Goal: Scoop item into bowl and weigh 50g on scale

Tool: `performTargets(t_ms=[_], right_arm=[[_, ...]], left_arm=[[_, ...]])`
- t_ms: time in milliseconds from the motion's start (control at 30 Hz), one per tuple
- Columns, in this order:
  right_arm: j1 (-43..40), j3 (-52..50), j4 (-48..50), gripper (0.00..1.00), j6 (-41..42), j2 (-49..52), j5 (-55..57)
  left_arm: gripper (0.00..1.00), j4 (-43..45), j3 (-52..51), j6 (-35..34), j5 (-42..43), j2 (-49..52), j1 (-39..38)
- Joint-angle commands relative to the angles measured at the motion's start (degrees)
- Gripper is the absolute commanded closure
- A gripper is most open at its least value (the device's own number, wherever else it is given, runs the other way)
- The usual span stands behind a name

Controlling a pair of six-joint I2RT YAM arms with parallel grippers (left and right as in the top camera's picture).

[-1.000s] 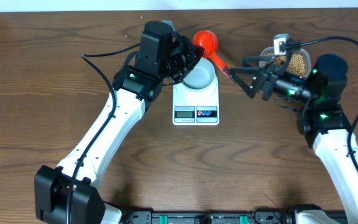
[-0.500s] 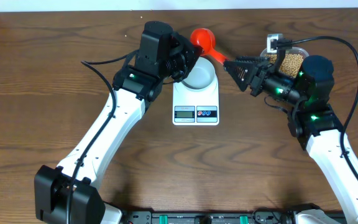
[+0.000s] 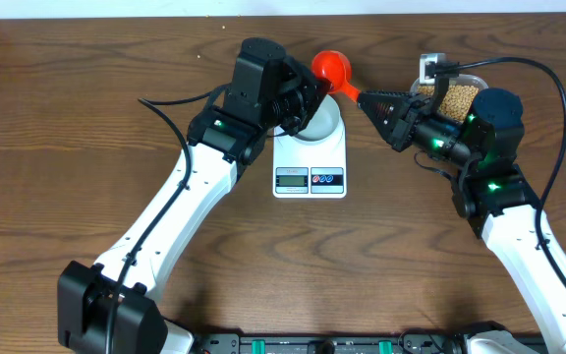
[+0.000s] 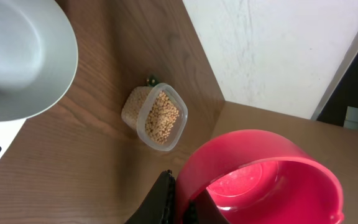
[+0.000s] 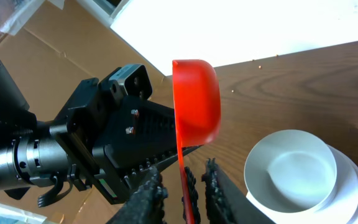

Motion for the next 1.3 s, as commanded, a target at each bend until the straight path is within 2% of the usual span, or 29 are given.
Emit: performTargets(t_ms=[0, 233, 900, 1133, 1267], right_arm=[[0.66, 0.87, -0.13, 0.82, -0.31, -0.15, 0.31], [1.01, 0.87, -0.52, 0.85, -0.31, -0.13, 0.33], [1.38, 0.87, -0.5, 0.87, -0.96, -0.13, 0.33], [1.38, 0.87, -0.5, 0.99, -0.94, -0.13, 0.35], [1.36, 0.87, -0.55, 0.99, -0.94, -0.13, 0.35]], left_arm=[[0.93, 0.07, 0.15, -0.52, -0.13, -0.61, 0.11], [0.93, 0.07, 0.15, -0.52, -0.13, -0.61, 0.11], [0.92, 0.09, 0.15, -0.5, -0.17, -0.61, -0.48], [0.93, 0.09, 0.15, -0.52, -0.15, -0.61, -0.48], [0.92, 0.09, 0.15, -0.5, -0.15, -0.61, -0.48]])
